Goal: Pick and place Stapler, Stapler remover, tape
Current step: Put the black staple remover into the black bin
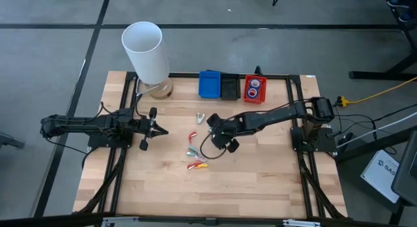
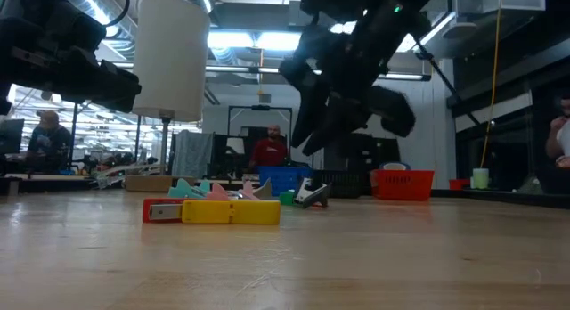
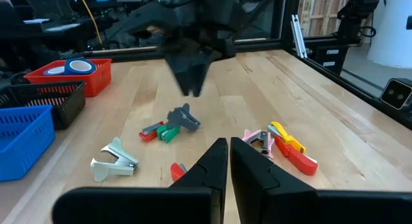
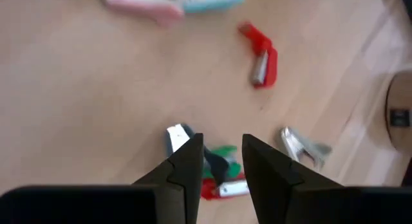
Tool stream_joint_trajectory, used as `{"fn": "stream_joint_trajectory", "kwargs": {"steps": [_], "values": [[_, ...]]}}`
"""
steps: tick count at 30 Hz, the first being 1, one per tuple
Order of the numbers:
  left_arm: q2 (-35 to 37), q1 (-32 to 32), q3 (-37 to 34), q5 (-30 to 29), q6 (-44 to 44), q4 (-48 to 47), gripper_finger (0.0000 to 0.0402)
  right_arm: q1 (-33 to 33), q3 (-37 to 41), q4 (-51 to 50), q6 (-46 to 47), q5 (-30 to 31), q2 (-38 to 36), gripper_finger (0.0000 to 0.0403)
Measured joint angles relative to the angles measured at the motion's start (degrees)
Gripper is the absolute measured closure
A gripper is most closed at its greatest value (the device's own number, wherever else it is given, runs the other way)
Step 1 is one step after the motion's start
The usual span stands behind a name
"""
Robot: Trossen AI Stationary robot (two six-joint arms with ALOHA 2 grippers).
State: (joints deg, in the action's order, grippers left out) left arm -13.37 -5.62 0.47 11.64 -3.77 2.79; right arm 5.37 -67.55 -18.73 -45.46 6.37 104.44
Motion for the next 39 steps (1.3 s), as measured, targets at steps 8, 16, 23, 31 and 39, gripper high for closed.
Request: {"fn": "stream_joint_trajectory", "kwargs": {"steps": [8,16,23,31,39], "values": [[0.0,0.0,0.0,0.0,0.0,0.0,0.0386,-2.5,0.0,2.2,-0.2,-1.1,2.5,0.0294],[0.0,0.0,0.0,0.0,0.0,0.0,0.0386,-4.5,0.2,2.3,-0.4,-4.3,2.8,0.0294],[0.0,0.0,0.0,0.0,0.0,0.0,0.0386,-5.2,0.3,1.8,-3.1,-6.6,3.5,0.0294],[0.0,0.0,0.0,0.0,0.0,0.0,0.0386,-5.6,0.4,3.2,-4.3,-6.6,5.6,0.0313],[0.0,0.0,0.0,0.0,0.0,0.0,0.0386,-6.3,0.1,3.3,-2.5,-6.9,5.4,0.0392]]}}
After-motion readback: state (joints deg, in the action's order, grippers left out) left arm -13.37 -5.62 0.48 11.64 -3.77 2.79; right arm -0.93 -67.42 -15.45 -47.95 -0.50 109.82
